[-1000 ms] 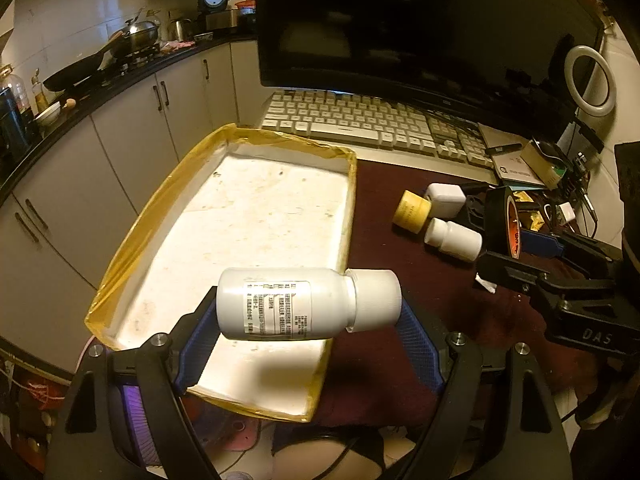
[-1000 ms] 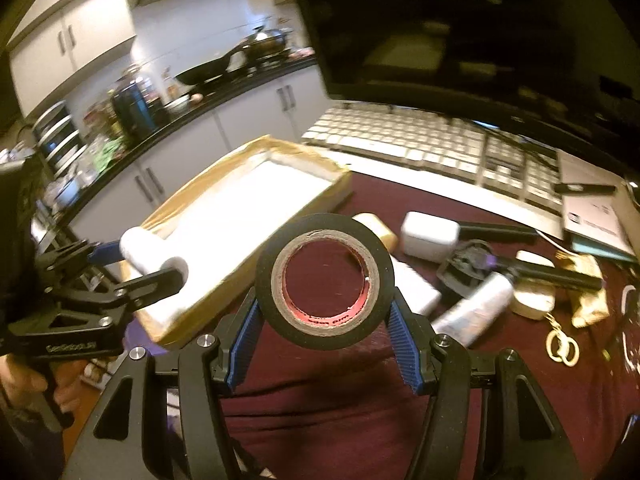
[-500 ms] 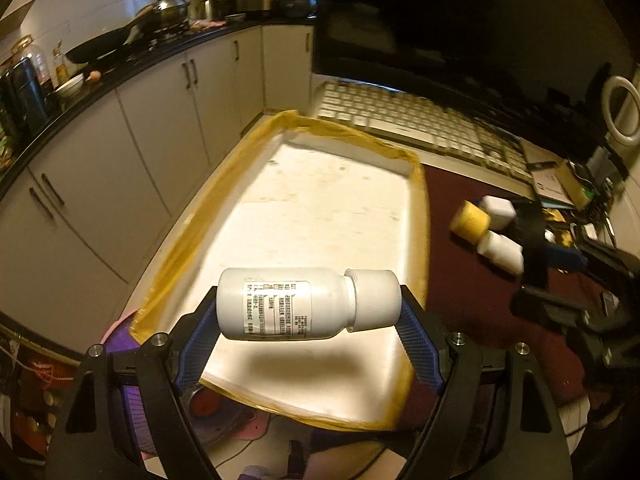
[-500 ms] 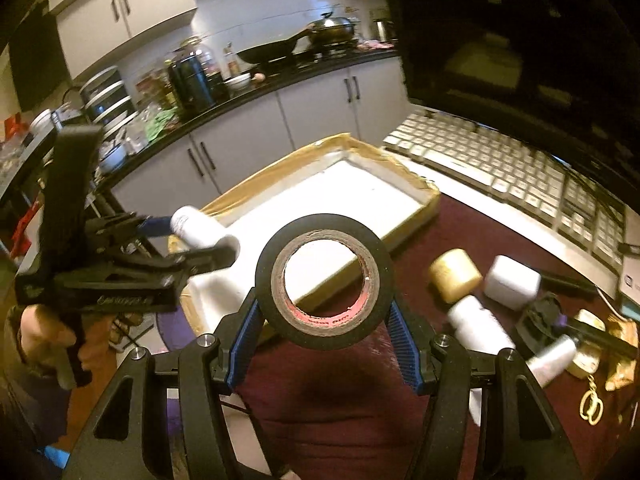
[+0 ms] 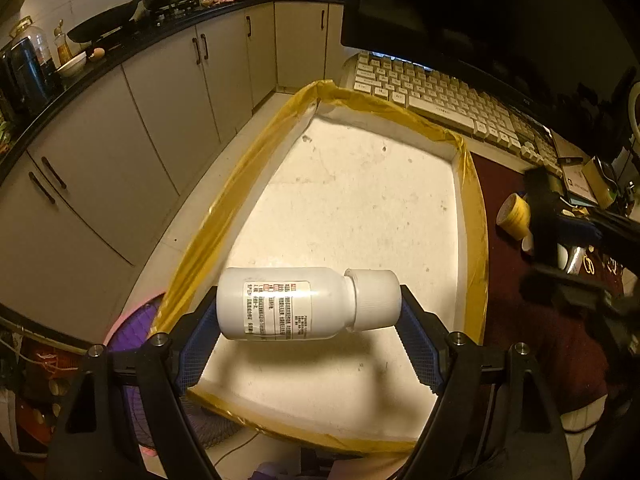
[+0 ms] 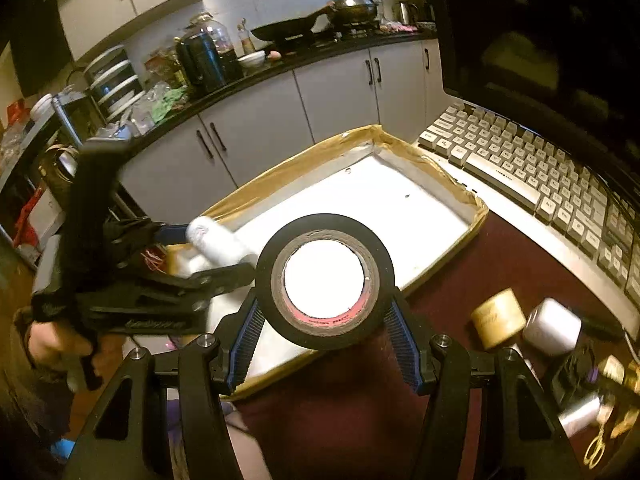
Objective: Organize rigid objects
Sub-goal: 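Carry the pill bottle and tape roll over the foam-lined tray with both tools, then lower the black tape roll into the tray and open the right tool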
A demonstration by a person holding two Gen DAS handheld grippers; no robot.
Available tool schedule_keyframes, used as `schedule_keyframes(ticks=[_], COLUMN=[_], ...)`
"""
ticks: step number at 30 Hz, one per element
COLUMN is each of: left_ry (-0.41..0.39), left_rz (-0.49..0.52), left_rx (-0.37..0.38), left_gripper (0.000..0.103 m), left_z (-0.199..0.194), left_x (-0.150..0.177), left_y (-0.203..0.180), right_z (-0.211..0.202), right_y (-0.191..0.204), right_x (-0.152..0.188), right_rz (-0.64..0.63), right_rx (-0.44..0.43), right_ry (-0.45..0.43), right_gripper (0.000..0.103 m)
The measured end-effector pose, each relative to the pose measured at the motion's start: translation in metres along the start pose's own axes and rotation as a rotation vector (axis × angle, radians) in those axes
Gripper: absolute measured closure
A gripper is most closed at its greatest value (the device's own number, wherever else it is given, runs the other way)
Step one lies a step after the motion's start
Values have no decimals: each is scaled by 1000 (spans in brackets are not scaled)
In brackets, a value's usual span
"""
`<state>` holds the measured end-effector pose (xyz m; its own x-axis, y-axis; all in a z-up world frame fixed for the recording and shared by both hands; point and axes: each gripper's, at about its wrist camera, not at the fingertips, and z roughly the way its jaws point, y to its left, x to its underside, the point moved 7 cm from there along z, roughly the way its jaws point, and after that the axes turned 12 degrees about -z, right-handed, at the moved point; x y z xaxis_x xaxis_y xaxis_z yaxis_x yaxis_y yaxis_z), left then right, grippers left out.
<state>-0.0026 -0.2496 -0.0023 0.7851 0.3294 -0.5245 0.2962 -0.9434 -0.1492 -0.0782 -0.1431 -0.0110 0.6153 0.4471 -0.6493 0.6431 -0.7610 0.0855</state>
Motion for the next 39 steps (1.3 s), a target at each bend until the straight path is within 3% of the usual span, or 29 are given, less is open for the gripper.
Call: schedule_keyframes(ticks=[7, 11, 24, 39], left_ry=[-31, 16, 122, 150], left_rz=[56, 84, 120, 136], left_rx=[-7, 17, 63, 74], left_gripper=[20, 20, 20, 20], left_z=[3, 22, 55, 63], left_x=[-30, -35, -14, 3], left_y=[-22, -43, -71, -75], right_z=[40, 64, 98, 103], right_y=[-44, -57, -79, -74], right_x=[-30, -41, -26, -22], right_rz=[66, 106, 73, -42], right_rx=[-13, -61, 40, 172], right_ry=[82, 148, 269, 292], right_gripper=[48, 48, 48, 48])
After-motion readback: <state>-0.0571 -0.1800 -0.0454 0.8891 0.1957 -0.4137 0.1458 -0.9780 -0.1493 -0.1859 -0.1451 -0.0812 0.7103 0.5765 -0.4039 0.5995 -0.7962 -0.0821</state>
